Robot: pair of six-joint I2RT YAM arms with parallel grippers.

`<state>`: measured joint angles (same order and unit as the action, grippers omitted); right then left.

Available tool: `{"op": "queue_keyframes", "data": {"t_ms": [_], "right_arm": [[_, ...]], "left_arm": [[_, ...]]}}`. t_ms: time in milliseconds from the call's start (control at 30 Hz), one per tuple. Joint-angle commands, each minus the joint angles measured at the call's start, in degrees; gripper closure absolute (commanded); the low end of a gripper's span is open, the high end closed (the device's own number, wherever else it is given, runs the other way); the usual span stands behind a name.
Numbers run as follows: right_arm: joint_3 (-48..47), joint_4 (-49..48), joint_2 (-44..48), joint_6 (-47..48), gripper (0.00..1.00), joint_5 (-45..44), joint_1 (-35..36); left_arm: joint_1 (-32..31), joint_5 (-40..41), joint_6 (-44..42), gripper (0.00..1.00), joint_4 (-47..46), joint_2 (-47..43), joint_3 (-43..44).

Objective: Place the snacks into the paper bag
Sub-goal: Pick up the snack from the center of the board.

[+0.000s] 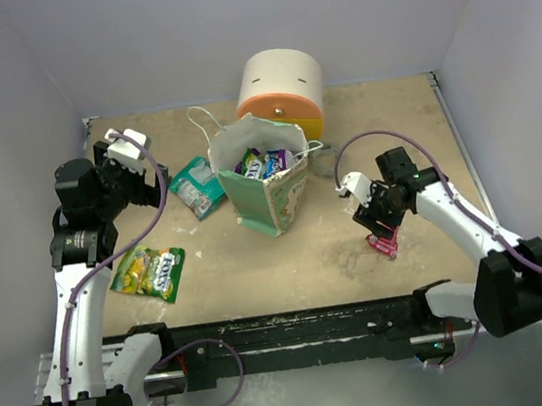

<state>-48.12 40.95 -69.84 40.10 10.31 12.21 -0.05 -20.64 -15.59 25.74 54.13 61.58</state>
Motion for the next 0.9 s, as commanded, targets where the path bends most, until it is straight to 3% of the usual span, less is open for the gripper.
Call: {"op": "queue_keyframes", "data": {"t_ms": [0, 333, 667, 867], "right_arm": [[0.71, -3.4, -2.38, 3.54, 0.36, -0.49, -1.18], [-1.81, -6.33, -7.6, -0.09, 0.42, 2.99, -2.36], [-3.2, -10.01, -12.23, -4.31, 0.57, 2.11, -2.71], [-3.32, -10.98, -14.51, -4.85, 0.59, 2.17, -2.8]], "left_arm": [[0.41, -1.36, 0.55, 0.01, -2.61, -1.01, 0.07], [0.41, -1.86, 0.56, 0.01, -2.65, -0.89, 0.02], [0.41, -1.84, 0.47, 0.01, -2.71, -0.71, 0.1], [0.42, -2.1, 0.45, 0.01, -2.66, -0.59, 0.12]]}}
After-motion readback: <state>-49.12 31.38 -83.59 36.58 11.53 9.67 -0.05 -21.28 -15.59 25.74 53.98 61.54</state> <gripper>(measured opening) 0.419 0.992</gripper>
